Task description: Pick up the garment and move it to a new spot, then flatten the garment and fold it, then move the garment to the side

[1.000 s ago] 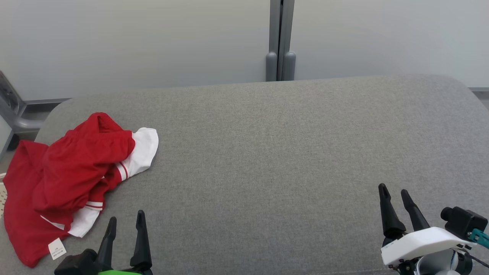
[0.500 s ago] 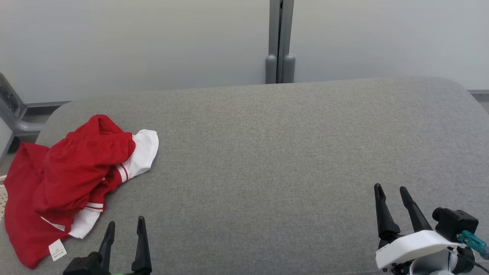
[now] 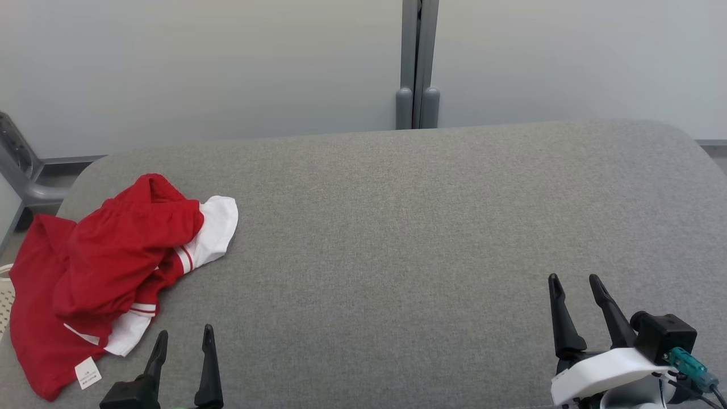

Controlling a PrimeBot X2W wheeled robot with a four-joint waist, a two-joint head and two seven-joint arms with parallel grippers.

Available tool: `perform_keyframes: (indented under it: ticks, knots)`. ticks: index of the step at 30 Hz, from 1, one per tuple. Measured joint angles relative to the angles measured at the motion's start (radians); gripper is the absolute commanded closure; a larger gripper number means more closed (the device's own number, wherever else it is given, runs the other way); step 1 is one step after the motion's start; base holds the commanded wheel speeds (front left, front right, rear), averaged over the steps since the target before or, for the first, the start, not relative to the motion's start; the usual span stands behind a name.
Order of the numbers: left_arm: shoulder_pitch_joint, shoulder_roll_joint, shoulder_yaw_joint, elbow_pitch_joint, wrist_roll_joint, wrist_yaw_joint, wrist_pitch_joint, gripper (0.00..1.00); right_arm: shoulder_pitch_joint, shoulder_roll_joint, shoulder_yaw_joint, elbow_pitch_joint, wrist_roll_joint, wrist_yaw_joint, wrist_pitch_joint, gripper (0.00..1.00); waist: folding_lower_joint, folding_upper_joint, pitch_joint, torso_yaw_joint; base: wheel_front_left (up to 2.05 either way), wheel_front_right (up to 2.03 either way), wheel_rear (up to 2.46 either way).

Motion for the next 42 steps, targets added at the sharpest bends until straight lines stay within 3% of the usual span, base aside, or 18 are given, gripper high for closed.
perform_keyframes:
  ticks: [27, 42]
  knots:
    - [0.001, 0.009, -0.018, -0.01, 0.151, 0.039, 0.015, 0.0, 0.0, -0.003, 0.044, 0.02, -0.181, 0.0, -0.085, 0.0, 0.0, 0.0, -0.027, 0.002, 0.0, 0.0, 0.0]
    - [0.001, 0.017, -0.025, -0.013, 0.141, 0.045, 0.023, 0.0, -0.001, -0.003, 0.044, 0.023, -0.177, 0.0, -0.086, 0.0, 0.0, 0.0, -0.027, 0.003, 0.0, 0.0, 0.0]
